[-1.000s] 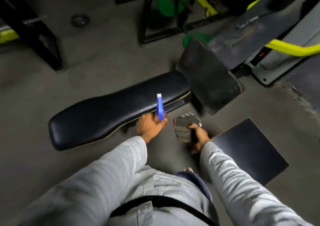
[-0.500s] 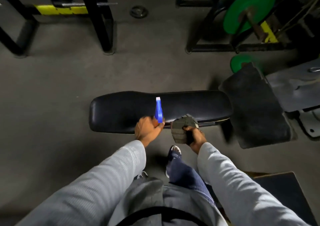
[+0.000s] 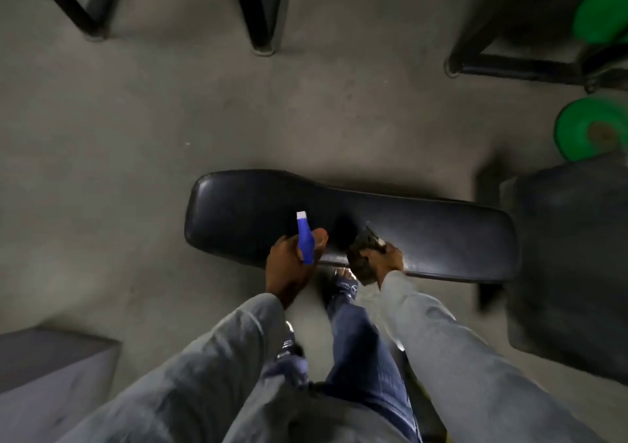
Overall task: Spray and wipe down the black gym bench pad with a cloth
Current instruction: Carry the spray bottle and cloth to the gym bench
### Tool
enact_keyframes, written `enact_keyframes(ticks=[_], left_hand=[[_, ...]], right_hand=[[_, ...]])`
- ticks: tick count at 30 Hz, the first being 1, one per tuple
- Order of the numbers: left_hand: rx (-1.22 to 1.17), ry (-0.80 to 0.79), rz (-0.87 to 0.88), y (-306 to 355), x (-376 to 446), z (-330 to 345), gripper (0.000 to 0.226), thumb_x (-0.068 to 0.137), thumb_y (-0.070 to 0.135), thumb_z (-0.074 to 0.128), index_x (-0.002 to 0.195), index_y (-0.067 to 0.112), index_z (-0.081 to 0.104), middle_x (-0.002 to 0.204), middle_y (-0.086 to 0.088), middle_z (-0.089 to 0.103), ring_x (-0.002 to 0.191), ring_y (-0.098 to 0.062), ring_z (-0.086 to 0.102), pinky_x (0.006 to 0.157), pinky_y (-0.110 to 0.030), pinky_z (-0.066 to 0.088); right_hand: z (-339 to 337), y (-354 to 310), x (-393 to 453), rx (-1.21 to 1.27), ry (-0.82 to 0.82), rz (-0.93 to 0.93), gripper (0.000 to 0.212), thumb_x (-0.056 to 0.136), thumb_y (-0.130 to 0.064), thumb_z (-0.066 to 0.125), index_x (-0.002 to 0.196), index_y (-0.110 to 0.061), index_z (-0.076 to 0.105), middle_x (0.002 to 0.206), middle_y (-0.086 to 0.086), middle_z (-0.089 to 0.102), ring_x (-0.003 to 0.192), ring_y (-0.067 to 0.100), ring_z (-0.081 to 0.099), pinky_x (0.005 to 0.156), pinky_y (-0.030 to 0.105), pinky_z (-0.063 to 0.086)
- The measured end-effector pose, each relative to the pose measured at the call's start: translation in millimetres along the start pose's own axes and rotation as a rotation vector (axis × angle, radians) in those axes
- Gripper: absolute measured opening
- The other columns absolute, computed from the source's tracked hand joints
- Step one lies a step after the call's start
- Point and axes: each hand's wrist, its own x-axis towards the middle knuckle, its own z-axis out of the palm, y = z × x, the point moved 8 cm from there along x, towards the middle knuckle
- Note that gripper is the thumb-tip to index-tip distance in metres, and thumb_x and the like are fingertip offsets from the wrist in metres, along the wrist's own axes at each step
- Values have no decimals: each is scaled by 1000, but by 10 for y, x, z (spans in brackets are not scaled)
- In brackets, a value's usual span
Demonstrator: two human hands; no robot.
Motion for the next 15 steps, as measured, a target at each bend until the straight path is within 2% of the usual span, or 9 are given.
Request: enact_keyframes(ticks=[3, 5, 7, 10, 12, 15], left_hand=[[39, 24, -16, -19, 170, 62, 44, 97, 64, 66, 71, 31, 56, 77, 1, 65, 77, -21, 66, 73, -37, 53], [39, 29, -49, -42, 261, 93, 36, 95, 62, 69, 77, 32, 60, 84, -3, 70, 82, -23, 68, 76, -39, 55], [19, 29, -91, -94, 352, 133, 38, 94, 58, 71, 89, 21, 69, 91, -7, 75, 88, -26, 72, 82, -46, 60], [-10, 17, -136, -134, 444, 190, 33, 99, 51, 73, 91, 20, 67, 97, -13, 75, 88, -31, 72, 84, -53, 62], [-24, 31, -150, -104, 464, 190, 34, 102, 47, 71, 82, 22, 62, 92, -17, 72, 83, -34, 71, 82, -54, 61], [-25, 43, -160, -8, 450, 179, 33, 104, 41, 69, 82, 16, 62, 86, -23, 69, 79, -39, 68, 81, -54, 59]], right_hand=[[178, -54, 491, -114, -52, -8, 27, 77, -15, 86, 100, -21, 74, 103, 11, 81, 97, 37, 77, 95, 56, 64], [322, -167, 655, -181, -134, -8, 37, 82, -12, 88, 115, -17, 74, 108, 7, 76, 100, 31, 73, 98, 46, 62], [427, -236, 871, -234, -201, -10, 46, 86, -10, 87, 128, -11, 69, 116, 5, 72, 105, 29, 69, 95, 39, 58], [496, -219, 1202, -366, -217, -45, 61, 81, -13, 91, 137, -7, 65, 134, 13, 72, 120, 35, 70, 102, 42, 58], [450, -219, 1273, -460, -195, -57, 63, 84, -12, 89, 141, -8, 61, 141, 16, 66, 128, 39, 65, 105, 44, 56], [285, -260, 1253, -529, -137, -89, 65, 89, -6, 83, 145, -10, 51, 147, 18, 60, 133, 42, 61, 108, 49, 53]])
